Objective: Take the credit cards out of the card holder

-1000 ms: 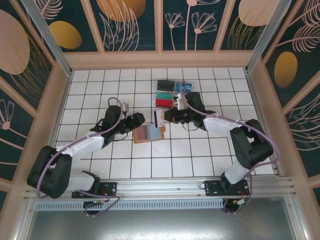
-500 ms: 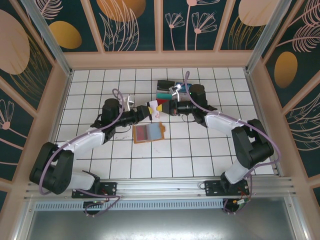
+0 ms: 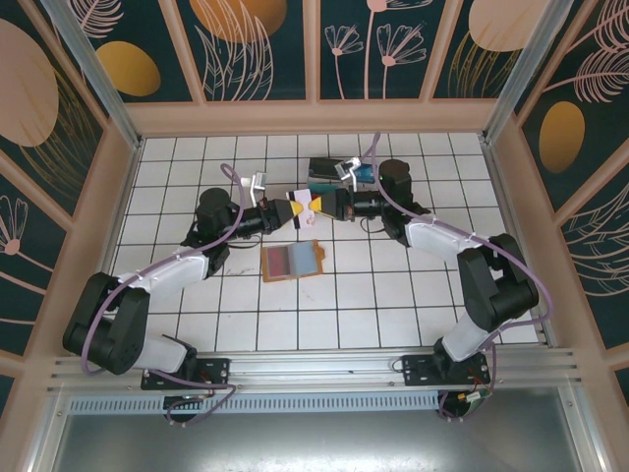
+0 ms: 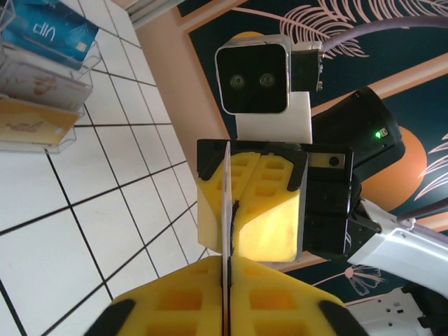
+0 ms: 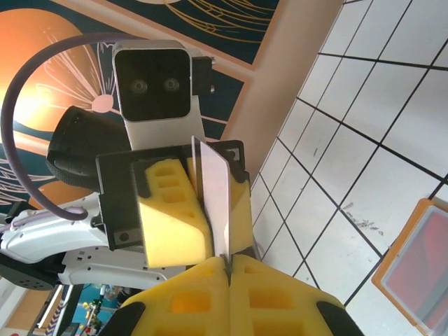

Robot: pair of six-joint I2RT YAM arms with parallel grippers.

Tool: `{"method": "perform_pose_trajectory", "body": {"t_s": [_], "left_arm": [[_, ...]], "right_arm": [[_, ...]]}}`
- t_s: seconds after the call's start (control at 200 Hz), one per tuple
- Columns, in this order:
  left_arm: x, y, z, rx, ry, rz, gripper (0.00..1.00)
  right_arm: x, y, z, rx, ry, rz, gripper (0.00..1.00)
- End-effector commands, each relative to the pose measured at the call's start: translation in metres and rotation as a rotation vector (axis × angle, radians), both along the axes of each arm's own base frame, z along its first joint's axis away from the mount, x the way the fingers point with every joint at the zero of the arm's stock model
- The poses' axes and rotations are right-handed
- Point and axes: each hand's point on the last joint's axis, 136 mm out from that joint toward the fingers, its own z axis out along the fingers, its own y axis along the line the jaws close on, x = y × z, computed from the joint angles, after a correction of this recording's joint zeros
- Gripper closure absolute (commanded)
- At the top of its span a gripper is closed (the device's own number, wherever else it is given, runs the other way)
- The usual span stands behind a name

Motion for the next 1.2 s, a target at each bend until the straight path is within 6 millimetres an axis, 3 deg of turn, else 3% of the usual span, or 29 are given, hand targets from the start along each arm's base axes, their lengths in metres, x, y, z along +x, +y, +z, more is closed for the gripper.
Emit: {"method": "perform_pose_trajectory", "body": {"t_s": [0.0,0.05,0.155,0.275,0.43,0.551,0.726,0.856,0.991,1.091,1.191], "left_arm": [[-0.008,0.002,0.027,-0.063,-0.093,-0.019,1.00],[-0.009,0.002,0.028,-0.064,-0.095,-0.017,1.00],[-0.009,0.003,0.029,-0.069,-0.093,-0.014,1.00],[-0.007,0.003,0.028,-0.072,-0.082,-0.006,1.00],[-0.003,0.002,0.020,-0.049,-0.051,-0.004,1.00],[0.000,0.002,0.012,-0.021,-0.030,0.011,1.00],[0.014,0.016,-0.014,0.084,0.054,0.101,0.41],[0.025,0.044,-0.061,0.310,0.149,0.232,0.16],[0.022,0.075,-0.099,0.519,0.201,0.334,0.02],[0.019,0.093,-0.114,0.611,0.217,0.393,0.01],[0.017,0.104,-0.124,0.681,0.226,0.425,0.01]], "right_arm": [[-0.001,-0.003,0.022,0.045,-0.055,0.009,1.00],[-0.001,-0.003,0.023,0.051,-0.053,0.013,1.00],[-0.002,0.002,0.028,0.059,-0.055,0.027,0.86],[0.006,0.006,0.033,0.060,-0.062,0.007,0.84],[0.012,0.008,0.035,0.062,-0.069,0.001,0.99],[0.015,0.009,0.035,0.048,-0.083,0.005,1.00],[0.034,-0.004,0.030,-0.055,-0.155,-0.079,1.00],[0.062,-0.033,0.019,-0.273,-0.325,-0.218,1.00],[0.084,-0.066,0.015,-0.500,-0.541,-0.283,1.00],[0.109,-0.095,0.008,-0.672,-0.605,-0.340,1.00],[0.116,-0.105,0.000,-0.751,-0.727,-0.267,1.00]]}}
